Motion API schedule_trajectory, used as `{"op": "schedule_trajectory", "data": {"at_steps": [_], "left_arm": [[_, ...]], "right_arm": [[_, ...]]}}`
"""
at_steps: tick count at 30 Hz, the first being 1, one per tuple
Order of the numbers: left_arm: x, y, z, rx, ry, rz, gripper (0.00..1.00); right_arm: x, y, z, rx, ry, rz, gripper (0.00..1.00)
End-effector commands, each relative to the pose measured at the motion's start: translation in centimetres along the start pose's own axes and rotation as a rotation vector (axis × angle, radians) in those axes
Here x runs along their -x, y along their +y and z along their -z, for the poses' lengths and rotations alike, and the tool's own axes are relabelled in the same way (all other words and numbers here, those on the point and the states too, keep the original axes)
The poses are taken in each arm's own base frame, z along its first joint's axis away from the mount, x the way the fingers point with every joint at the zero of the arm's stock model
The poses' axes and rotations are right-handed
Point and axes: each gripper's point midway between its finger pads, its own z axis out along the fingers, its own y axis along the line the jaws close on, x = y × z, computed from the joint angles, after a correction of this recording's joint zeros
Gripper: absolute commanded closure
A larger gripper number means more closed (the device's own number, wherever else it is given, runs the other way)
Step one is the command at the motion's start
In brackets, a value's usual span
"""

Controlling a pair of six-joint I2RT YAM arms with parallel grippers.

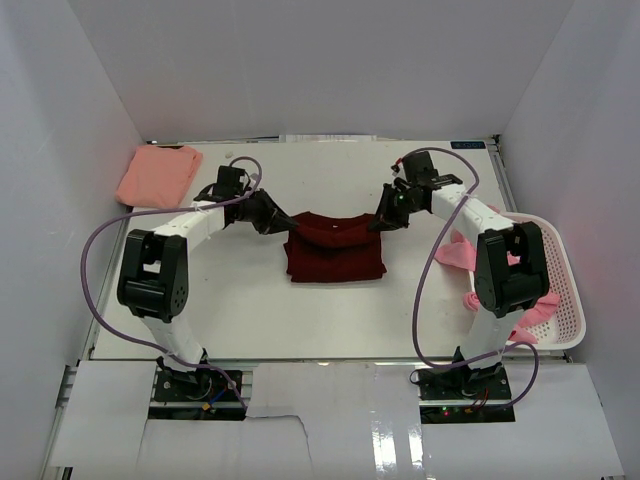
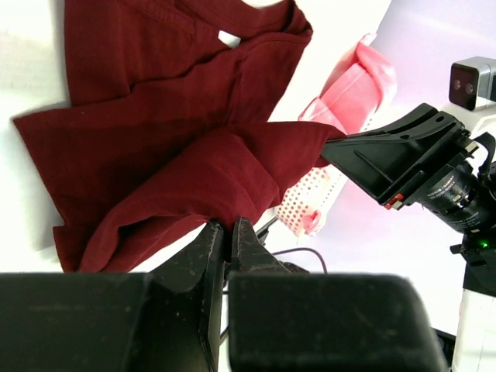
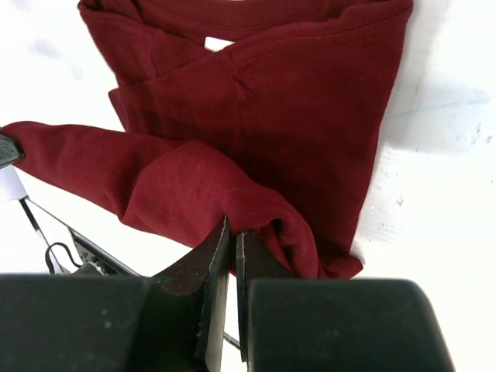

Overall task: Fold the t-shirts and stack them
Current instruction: Fold the long partially folded tshirt into a neat square

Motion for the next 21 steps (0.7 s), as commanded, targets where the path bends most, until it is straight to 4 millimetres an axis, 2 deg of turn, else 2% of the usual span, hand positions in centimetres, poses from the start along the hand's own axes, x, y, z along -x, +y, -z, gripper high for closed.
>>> {"op": "schedule_trajectory", "data": {"at_steps": [1, 2, 5, 6, 7, 8, 10, 11, 12, 14, 15, 21], "left_arm": [[1.1, -2.4, 0.5, -0.062, -0.028, -0.060, 0.87], [1.2, -2.5, 0.5, -0.064, -0.032, -0.057, 0.86], [1.5, -2.5, 0.4, -0.071, -0.040, -0.056, 0.83], [1.7, -2.7, 0.4, -0.078, -0.044, -0.059, 0.80], [1.7, -2.7, 0.3, -0.081, -0.043, -0.061, 0.80], [1.9, -2.7, 0.2, -0.082, -0.050, -0.061, 0.58], [2.2, -2.9, 0.2, -0.083, -0.062, -0.054, 0.42], [2.6, -2.9, 0.2, -0.084, -0.081, -0.053, 0.26], [2.8, -3.2, 0.3, -0.087, -0.096, -0.046, 0.17], [3.5, -4.0, 0.6, -0.104, -0.138, -0.061, 0.02], [4.3, -4.3, 0.8, -0.105, -0.172, -0.066, 0.02], [5.7, -7.6, 1.9, -0.183, -0.239, -0.116, 0.02]], "right_arm": [[3.2, 1.5, 0.9, 0.036, -0.087, 0.058, 0.91], [3.4, 1.5, 0.9, 0.036, -0.090, 0.061, 0.91], [4.2, 1.6, 0.8, 0.038, -0.110, 0.066, 0.80], [4.7, 1.7, 0.9, 0.042, -0.127, 0.065, 0.72], [4.9, 1.8, 0.9, 0.045, -0.138, 0.066, 0.69], [5.3, 1.7, 1.2, 0.037, -0.162, 0.067, 0.66], [5.5, 1.6, 1.2, 0.034, -0.190, 0.055, 0.66], [6.2, 1.6, 1.3, 0.035, -0.235, 0.060, 0.64], [5.8, 1.4, 1.5, 0.036, -0.248, 0.055, 0.63], [6.6, 2.2, 2.3, 0.065, -0.320, 0.056, 0.60], [5.8, 1.6, 1.9, 0.064, -0.316, 0.044, 0.60], [6.1, 2.6, 3.1, 0.129, -0.412, 0.074, 0.59]]}}
